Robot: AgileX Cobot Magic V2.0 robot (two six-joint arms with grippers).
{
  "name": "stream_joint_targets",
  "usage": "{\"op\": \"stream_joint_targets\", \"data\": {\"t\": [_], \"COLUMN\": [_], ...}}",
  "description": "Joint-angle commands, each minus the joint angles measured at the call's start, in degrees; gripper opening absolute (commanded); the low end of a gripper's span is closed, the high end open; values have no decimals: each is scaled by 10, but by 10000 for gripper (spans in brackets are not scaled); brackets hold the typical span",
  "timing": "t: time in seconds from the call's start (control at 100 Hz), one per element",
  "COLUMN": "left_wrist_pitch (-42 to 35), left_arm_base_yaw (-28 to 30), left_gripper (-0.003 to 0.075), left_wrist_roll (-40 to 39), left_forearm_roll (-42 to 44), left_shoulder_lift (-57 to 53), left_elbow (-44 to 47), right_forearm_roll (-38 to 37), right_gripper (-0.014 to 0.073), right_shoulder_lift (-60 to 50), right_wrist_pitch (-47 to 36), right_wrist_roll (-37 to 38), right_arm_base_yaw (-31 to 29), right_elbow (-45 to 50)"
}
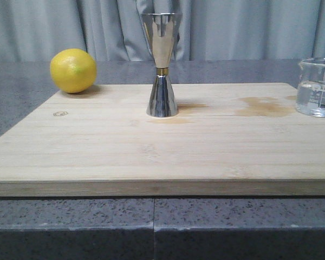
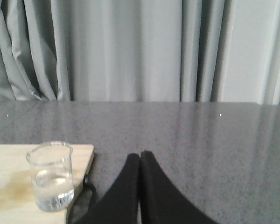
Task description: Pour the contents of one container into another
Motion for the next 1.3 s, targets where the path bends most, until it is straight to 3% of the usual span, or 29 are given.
{"op": "stream_joint_targets", "data": {"t": [0.0, 0.34, 1.15, 1.22, 1.29], "left_wrist_pitch": [-20, 142, 143, 146, 146], "left_arm_base_yaw": [1, 1, 1, 1, 2], "left_gripper": [-19, -19, -18, -12, 52], "left_wrist_roll": [-3, -3, -3, -3, -3], "left_forearm_roll": [-10, -19, -24, -20, -14], "left_shoulder_lift": [3, 142, 180, 180, 180], "left_elbow": [-65, -248, -256, -256, -256], "right_forearm_roll": [-3, -3, -1, 1, 1], "right_gripper": [-72, -72, -70, -25, 90], "right_shoulder_lift": [13, 148, 172, 172, 172], "right_wrist_pitch": [5, 109, 96, 102, 102], "right_wrist_roll": [1, 1, 1, 1, 1], "right_arm_base_yaw": [-2, -1, -1, -1, -1], "right_elbow": [-72, -229, -237, -237, -237]}}
